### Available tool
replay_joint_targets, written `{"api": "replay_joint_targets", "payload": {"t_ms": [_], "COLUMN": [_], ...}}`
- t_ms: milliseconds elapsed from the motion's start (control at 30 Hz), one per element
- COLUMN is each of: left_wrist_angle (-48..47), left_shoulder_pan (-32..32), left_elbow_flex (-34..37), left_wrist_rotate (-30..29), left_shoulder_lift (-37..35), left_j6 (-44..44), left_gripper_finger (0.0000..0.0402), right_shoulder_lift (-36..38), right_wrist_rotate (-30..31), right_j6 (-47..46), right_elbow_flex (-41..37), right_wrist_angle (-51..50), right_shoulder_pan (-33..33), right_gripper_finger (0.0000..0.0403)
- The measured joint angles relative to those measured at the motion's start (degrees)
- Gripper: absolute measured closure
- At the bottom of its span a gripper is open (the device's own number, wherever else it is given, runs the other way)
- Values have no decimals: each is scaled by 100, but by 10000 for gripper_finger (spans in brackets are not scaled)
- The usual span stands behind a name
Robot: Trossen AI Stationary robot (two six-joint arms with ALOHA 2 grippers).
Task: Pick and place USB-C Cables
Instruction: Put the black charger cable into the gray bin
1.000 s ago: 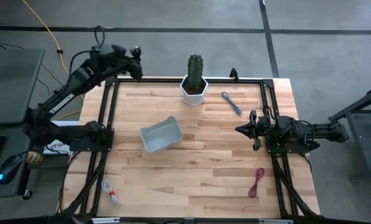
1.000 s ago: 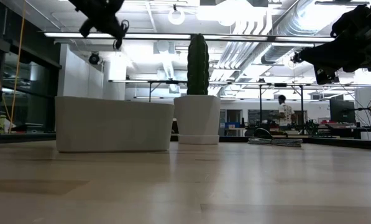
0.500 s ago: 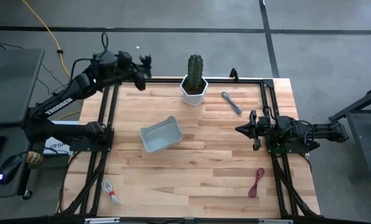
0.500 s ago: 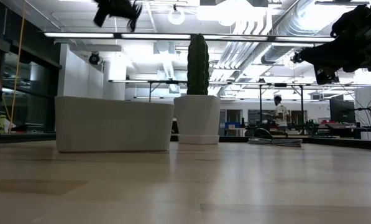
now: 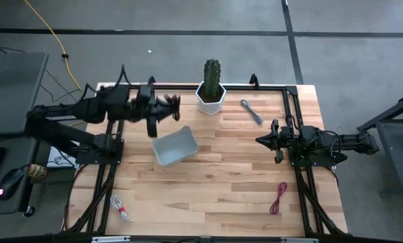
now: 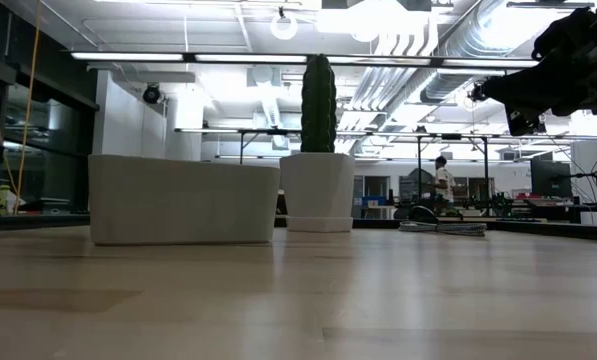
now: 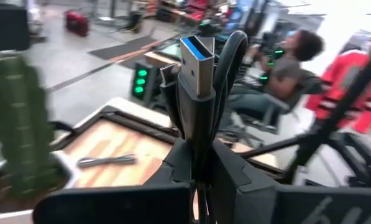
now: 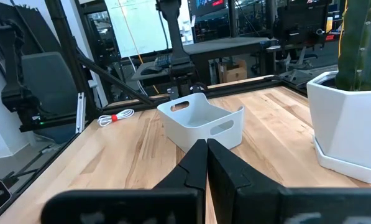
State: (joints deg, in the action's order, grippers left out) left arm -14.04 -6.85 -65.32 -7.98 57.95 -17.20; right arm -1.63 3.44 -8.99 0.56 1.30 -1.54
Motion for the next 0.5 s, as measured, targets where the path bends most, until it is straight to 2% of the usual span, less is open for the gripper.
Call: {"api": "replay_joint_targets", "payload": {"t_ms": [200,500], "left_wrist_angle": [56,-90], "left_shoulder_pan": [584,368], "left_elbow_flex": [-3,-9], "left_wrist_rotate": [-621,-634], "left_shoulder_lift": [-75,-84], "left_j6": [273,480], "left_gripper_finger": [399,399], "right_shoulder_lift": [0,0], "right_wrist_rotate": [2,0], "right_j6": [1,2], "right_elbow_flex": [0,0], "right_wrist_angle": [-2,0], "right_shoulder_pan": [1,0], "right_gripper_finger": [402,402]}}
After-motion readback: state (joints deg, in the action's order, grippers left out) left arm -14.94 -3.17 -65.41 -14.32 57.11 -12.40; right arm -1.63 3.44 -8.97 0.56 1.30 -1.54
